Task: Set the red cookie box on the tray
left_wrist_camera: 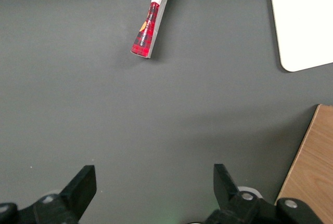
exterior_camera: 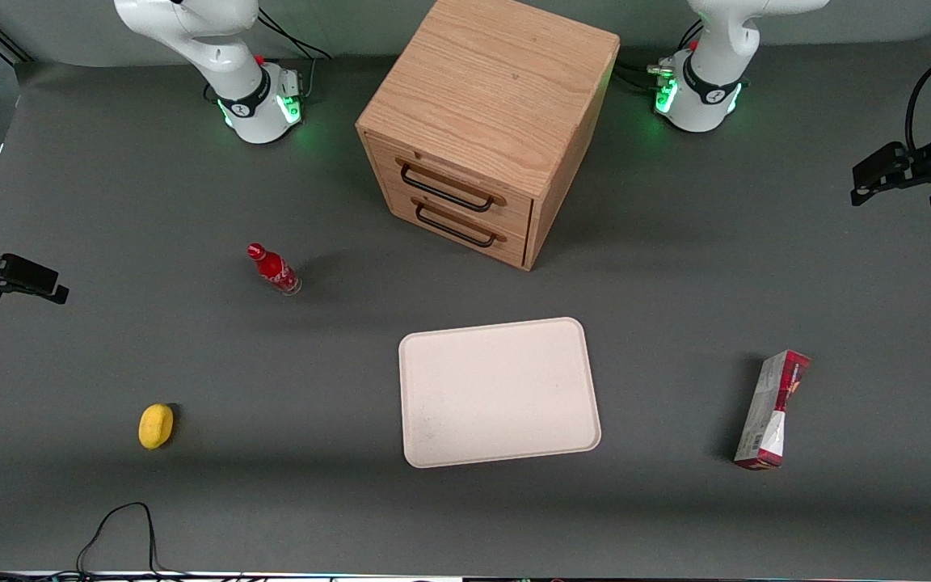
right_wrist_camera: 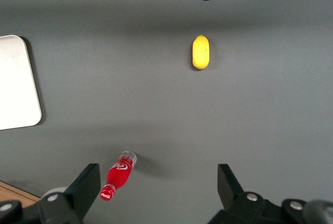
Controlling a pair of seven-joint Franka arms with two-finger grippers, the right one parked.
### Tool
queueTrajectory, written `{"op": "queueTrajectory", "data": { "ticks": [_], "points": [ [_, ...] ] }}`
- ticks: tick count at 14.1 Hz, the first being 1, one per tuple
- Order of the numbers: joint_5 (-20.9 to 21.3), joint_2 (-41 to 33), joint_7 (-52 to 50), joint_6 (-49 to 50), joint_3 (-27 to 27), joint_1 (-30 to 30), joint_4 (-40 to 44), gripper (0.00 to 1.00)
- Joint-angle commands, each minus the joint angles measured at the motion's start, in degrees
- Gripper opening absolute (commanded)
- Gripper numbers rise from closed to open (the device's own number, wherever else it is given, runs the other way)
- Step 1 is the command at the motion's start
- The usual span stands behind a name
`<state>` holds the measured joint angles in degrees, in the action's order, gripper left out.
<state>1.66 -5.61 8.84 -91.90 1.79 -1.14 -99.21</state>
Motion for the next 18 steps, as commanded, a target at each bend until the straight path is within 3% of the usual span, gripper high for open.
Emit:
{"op": "queueTrajectory", "data": {
  "ticks": [1,5,9,16,18],
  "points": [
    [0.9,8.2,2.8,-2.5,-0.1,0.2,5.4,1.0],
    [1.7,19.8,15.7,-8.4,0.1,0.0,13.1,1.0],
    [2.5,32.5,16.7,-11.1,1.4,-1.6,21.2,1.0],
    [1.6,44.8,16.2,-27.7,5.1,-3.5,19.7,0.99],
    [-2.2,46.0,14.8,-31.0,5.2,-3.5,17.8,0.99]
  ]
}}
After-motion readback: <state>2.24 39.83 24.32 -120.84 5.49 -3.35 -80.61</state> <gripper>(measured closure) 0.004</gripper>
